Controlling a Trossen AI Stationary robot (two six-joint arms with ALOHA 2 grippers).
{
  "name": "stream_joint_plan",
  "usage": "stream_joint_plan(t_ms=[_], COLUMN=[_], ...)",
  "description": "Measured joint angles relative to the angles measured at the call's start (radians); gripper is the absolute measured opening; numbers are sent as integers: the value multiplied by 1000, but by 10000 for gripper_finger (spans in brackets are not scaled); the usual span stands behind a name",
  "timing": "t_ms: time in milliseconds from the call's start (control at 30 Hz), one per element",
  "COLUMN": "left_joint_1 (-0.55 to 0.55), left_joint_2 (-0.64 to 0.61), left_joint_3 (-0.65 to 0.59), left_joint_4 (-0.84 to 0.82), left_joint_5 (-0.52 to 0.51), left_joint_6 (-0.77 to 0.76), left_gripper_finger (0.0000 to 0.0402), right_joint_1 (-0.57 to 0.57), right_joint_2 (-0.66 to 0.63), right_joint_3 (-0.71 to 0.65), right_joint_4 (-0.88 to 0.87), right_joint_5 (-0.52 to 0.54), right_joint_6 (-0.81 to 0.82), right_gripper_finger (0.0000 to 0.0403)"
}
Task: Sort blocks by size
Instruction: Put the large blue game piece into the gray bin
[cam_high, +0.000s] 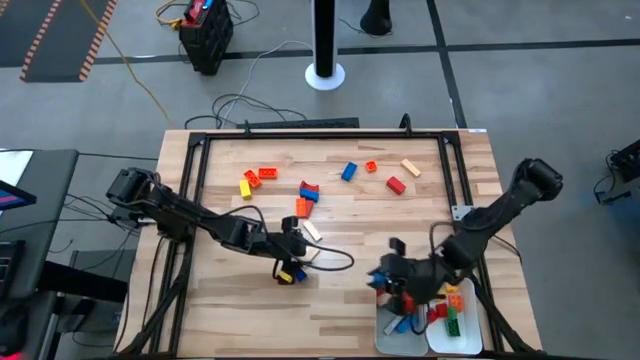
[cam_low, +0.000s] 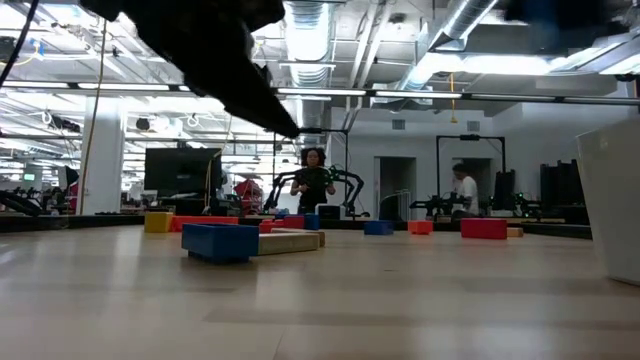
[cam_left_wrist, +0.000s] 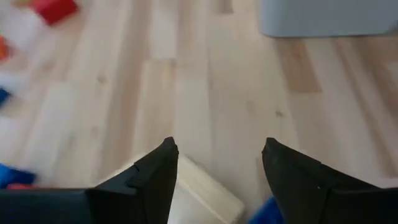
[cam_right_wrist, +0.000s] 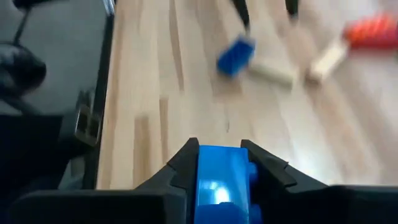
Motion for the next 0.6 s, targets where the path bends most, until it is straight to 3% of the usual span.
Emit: stream_joint_plan(t_ms=[200,400,600], left_joint_1=[-18,-37,-88], left_joint_2=[0,0,0], left_joint_3=[0,0,0], left_joint_4=[-40,-59,-69], left_joint_5=[43,43,44], left_joint_6=[3,5,86], left_gripper_finger=[221,221,234], right_joint_1=[56,55,52], right_joint_2=[99,156,149], right_joint_3=[0,-1,-1], right_joint_4=[-116,-113,-111], right_joint_5=[-24,-49,-45], right_joint_6=[209,245,240], right_gripper_finger=[141,138,177])
